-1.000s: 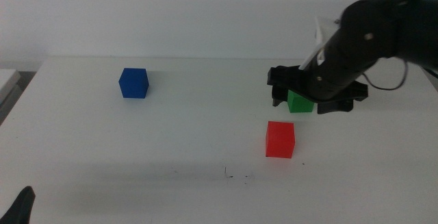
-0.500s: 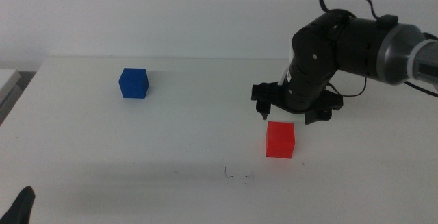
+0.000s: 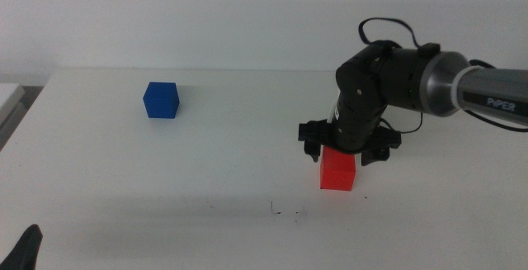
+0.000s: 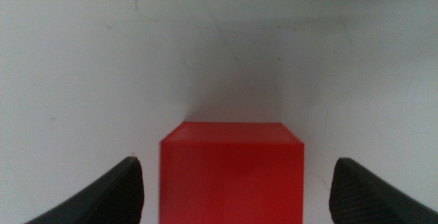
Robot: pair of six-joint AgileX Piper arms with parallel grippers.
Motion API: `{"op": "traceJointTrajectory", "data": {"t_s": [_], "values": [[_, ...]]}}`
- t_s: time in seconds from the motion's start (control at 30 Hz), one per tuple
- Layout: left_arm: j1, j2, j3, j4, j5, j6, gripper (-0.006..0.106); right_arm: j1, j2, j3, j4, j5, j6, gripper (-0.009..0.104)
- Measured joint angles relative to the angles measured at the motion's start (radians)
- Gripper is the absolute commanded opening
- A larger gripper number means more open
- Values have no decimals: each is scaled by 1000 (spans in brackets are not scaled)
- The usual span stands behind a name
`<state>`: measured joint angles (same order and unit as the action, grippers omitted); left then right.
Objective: Stack red cubes first, then green, then blue cubes in a specific spot.
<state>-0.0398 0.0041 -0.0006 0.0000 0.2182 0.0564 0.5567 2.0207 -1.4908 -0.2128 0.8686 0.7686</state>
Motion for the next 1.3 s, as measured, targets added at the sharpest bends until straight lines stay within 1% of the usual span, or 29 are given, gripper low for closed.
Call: {"op": "traceJointTrajectory", "data": {"t_s": [0.07,0.1,0.13,0.23,0.3,0.33,0.4,0.5,0.67,0.9,1.17,1.3], "values": [[0,0,0,0,0,0,94,0,18,0,-2,-2,0,87],[0,0,0,0,0,0,94,0,28,0,-2,-2,0,83],[0,0,0,0,0,0,94,0,36,0,-4,-2,0,76],[0,0,0,0,0,0,94,0,51,0,-11,-4,0,45],[0,0,0,0,0,0,94,2,52,0,-12,-4,0,28],[0,0,0,0,0,0,94,2,52,0,-12,-4,3,21],[0,0,0,0,0,0,94,6,49,0,-22,-2,7,14],[0,0,0,0,0,0,94,37,32,-18,-44,33,31,15],[0,0,0,0,0,0,94,122,14,-131,-77,119,72,15],[0,0,0,0,0,0,94,219,31,-188,-80,161,128,15],[0,0,0,0,0,0,94,257,85,-188,-80,179,175,15],[0,0,0,0,0,0,94,259,117,-188,-92,179,179,15]]}}
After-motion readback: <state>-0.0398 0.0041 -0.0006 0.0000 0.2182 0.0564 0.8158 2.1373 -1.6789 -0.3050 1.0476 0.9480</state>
